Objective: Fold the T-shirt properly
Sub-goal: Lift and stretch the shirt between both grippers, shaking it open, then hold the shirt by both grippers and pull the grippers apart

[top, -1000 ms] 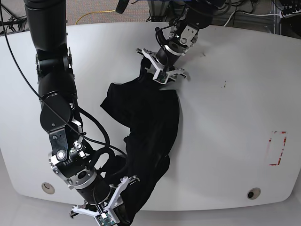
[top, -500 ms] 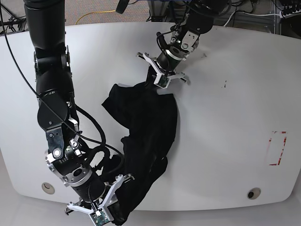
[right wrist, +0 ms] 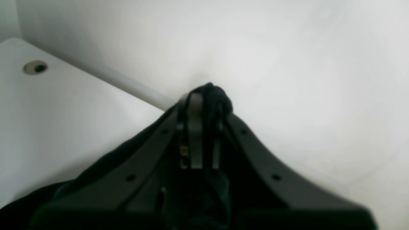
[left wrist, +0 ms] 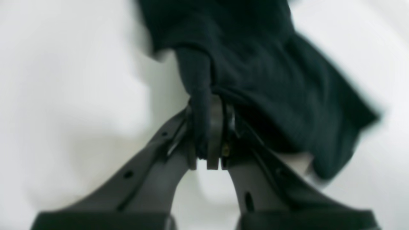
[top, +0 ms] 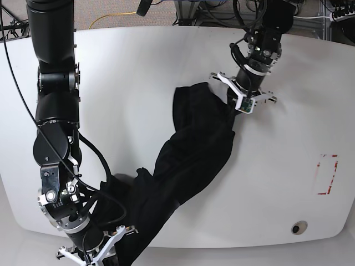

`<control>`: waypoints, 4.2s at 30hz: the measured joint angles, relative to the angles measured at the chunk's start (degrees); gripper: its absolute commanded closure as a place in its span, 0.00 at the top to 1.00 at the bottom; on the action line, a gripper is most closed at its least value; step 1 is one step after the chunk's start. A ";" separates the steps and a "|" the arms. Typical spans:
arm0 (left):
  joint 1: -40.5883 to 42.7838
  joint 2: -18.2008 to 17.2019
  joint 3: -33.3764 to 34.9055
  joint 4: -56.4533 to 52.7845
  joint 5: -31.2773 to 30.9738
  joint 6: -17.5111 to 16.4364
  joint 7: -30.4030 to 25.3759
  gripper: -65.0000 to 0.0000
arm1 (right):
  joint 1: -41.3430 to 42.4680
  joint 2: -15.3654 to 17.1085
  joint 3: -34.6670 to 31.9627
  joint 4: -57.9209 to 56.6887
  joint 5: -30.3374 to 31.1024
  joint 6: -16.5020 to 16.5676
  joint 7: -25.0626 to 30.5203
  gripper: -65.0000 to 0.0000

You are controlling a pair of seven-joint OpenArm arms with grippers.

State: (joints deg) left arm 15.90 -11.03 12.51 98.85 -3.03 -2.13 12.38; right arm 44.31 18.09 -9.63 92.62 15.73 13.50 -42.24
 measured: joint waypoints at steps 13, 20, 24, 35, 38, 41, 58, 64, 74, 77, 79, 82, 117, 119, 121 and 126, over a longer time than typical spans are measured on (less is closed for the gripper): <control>-5.42 -2.54 -16.76 9.38 0.15 -8.04 8.83 0.00 | 7.67 -0.02 -0.13 -11.17 -0.20 0.00 -0.39 0.00; -14.25 -1.09 -25.24 9.53 0.39 -14.84 16.85 0.00 | 11.13 -0.02 -0.07 -15.98 -0.26 -0.28 -0.31 0.00; -19.52 -1.07 -27.39 9.38 0.48 -15.91 20.90 0.00 | 11.41 0.00 -0.07 -16.46 -0.24 -0.22 -0.42 0.00; -25.22 -1.27 -29.35 7.13 0.44 -20.52 26.49 0.00 | 6.08 2.25 0.26 -15.50 0.57 -0.55 -0.02 0.00; -25.09 -1.22 -29.40 4.37 0.35 -21.14 26.60 0.00 | 2.01 1.75 3.45 -14.73 0.87 0.02 -0.42 0.00; -23.76 -1.25 -30.49 2.54 0.26 -22.21 26.71 0.00 | -2.16 1.88 6.49 -14.05 0.39 -0.24 -0.48 0.00; -12.63 -5.64 -34.82 -1.36 0.87 -29.40 26.32 0.00 | -26.25 0.33 13.79 -0.79 -0.55 -1.46 -3.17 0.00; -8.85 -6.49 -37.00 -1.68 0.68 -29.64 26.47 0.00 | -33.81 -0.44 16.28 3.08 0.59 -0.90 -3.06 0.00; -4.28 -9.31 -36.89 -1.73 0.48 -29.57 25.66 0.00 | -44.87 -2.40 20.15 7.78 -0.26 -1.07 -2.93 0.00; -2.75 -9.31 -36.89 -1.75 0.46 -29.64 25.64 0.00 | -48.30 -2.78 22.14 9.84 0.37 -0.70 -2.60 0.00; -1.99 -9.31 -36.89 -1.75 0.48 -29.68 25.79 0.00 | -49.72 -3.19 22.95 9.75 -0.33 -0.74 -3.06 0.00; -1.01 -9.70 -36.74 -1.73 0.26 -29.68 25.51 0.00 | -51.65 -3.39 23.04 9.75 -0.35 -1.09 -2.80 0.00; 4.50 -10.12 -40.50 -1.62 0.26 -29.62 25.77 0.77 | -59.52 -8.07 23.91 9.68 -0.24 -0.98 -2.60 0.00; 4.31 -8.72 -43.82 -1.40 -1.75 -29.49 25.79 0.77 | -60.13 -8.09 23.91 9.73 -0.26 -0.98 -2.60 0.00; 4.42 -8.31 -46.56 -1.40 -6.25 -30.75 26.62 0.77 | -60.43 -8.07 23.91 9.73 -0.24 -0.98 -2.67 0.00; 4.44 -10.10 -53.62 -1.38 -17.94 -37.97 33.31 0.77 | -60.43 -8.09 23.87 9.73 -0.24 -0.98 -2.75 0.00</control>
State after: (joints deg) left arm 20.34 -21.12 -41.10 97.47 -20.97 -40.10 45.69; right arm -16.12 10.00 14.24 102.35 15.49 12.51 -44.99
